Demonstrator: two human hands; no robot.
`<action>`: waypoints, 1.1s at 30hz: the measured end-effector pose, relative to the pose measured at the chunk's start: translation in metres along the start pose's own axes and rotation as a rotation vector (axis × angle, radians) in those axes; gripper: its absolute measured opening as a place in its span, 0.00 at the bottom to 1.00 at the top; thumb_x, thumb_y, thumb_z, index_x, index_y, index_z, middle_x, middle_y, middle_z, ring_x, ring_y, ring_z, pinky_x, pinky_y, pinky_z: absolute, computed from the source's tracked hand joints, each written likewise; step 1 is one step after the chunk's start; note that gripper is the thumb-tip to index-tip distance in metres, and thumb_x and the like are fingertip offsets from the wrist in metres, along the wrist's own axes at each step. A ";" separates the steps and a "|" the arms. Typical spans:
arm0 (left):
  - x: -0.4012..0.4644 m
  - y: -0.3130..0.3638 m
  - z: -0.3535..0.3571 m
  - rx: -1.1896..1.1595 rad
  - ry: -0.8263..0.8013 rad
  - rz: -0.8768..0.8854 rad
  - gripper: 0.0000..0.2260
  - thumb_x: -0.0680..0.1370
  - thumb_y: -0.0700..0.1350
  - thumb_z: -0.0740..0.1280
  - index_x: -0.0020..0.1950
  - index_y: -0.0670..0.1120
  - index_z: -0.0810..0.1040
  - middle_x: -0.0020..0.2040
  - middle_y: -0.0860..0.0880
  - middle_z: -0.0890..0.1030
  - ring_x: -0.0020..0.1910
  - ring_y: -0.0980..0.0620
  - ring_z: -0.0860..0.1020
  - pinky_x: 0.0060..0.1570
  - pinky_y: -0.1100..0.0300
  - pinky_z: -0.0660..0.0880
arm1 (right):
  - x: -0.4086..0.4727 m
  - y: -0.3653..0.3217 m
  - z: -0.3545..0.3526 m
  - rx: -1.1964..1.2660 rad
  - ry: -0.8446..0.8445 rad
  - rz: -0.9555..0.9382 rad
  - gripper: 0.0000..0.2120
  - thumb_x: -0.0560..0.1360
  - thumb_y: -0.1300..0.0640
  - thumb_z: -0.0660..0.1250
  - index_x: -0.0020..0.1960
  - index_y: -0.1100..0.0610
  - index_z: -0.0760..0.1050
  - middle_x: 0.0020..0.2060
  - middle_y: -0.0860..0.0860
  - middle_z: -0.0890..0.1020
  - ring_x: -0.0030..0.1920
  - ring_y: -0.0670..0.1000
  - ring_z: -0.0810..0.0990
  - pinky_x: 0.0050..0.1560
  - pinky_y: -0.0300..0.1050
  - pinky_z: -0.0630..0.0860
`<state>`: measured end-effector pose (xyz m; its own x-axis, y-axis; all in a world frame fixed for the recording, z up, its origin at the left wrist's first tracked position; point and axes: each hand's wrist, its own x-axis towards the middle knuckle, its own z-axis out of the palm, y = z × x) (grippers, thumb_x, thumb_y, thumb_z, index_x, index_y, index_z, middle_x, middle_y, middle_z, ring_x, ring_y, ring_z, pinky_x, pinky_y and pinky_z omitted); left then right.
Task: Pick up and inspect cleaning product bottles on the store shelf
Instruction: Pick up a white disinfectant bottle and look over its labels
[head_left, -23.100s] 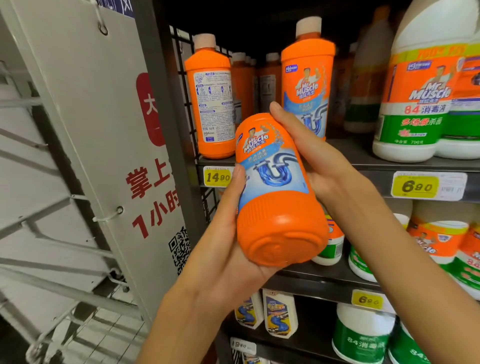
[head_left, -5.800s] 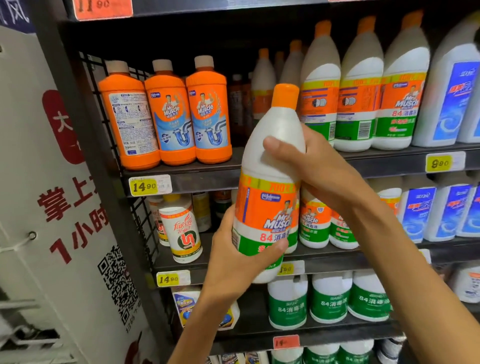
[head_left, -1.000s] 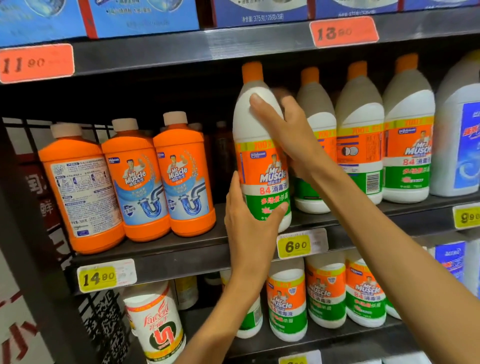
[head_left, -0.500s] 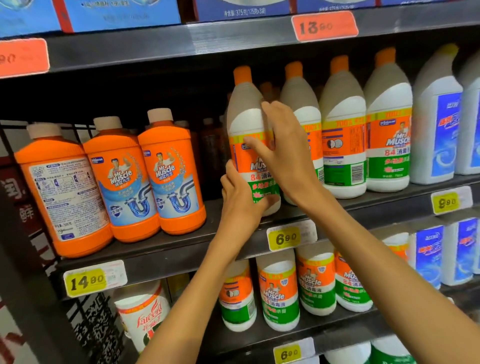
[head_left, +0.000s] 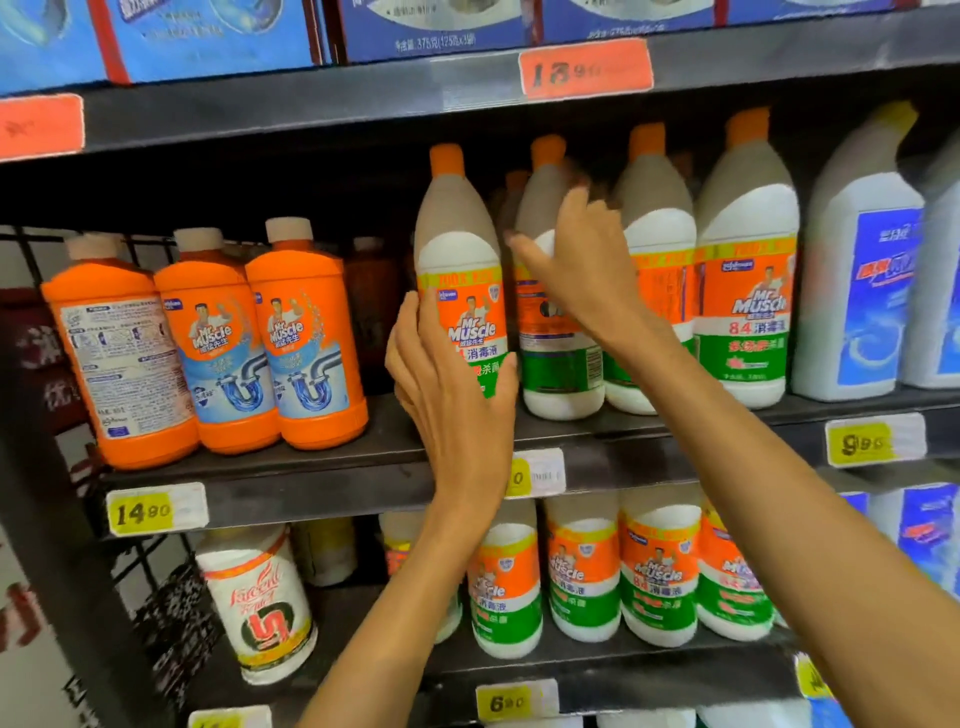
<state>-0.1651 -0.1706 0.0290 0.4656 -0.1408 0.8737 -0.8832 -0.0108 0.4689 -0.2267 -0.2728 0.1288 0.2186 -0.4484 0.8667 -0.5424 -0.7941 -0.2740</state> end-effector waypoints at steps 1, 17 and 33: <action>0.000 0.003 0.004 0.020 -0.011 -0.047 0.38 0.72 0.42 0.72 0.76 0.41 0.55 0.75 0.41 0.59 0.72 0.44 0.58 0.67 0.59 0.56 | 0.000 0.002 -0.001 0.018 -0.003 -0.010 0.29 0.76 0.45 0.64 0.63 0.68 0.65 0.57 0.66 0.74 0.58 0.64 0.71 0.53 0.50 0.64; -0.023 0.029 -0.002 -0.295 -0.164 -0.124 0.27 0.79 0.56 0.59 0.76 0.47 0.59 0.74 0.52 0.63 0.70 0.62 0.61 0.60 0.82 0.57 | -0.041 0.025 -0.056 1.030 0.027 -0.032 0.27 0.69 0.57 0.76 0.62 0.52 0.66 0.51 0.43 0.74 0.51 0.42 0.77 0.50 0.35 0.76; -0.102 0.050 -0.045 -1.399 -0.907 -1.066 0.47 0.49 0.58 0.82 0.63 0.39 0.77 0.55 0.34 0.80 0.48 0.38 0.81 0.48 0.44 0.79 | -0.076 0.046 -0.077 1.855 -0.698 0.535 0.27 0.71 0.41 0.62 0.59 0.60 0.77 0.52 0.58 0.81 0.57 0.58 0.78 0.58 0.53 0.75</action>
<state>-0.2539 -0.1123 -0.0309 0.1235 -0.9850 0.1205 0.5492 0.1690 0.8184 -0.3304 -0.2433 0.0826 0.8027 -0.4188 0.4246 0.5551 0.2641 -0.7888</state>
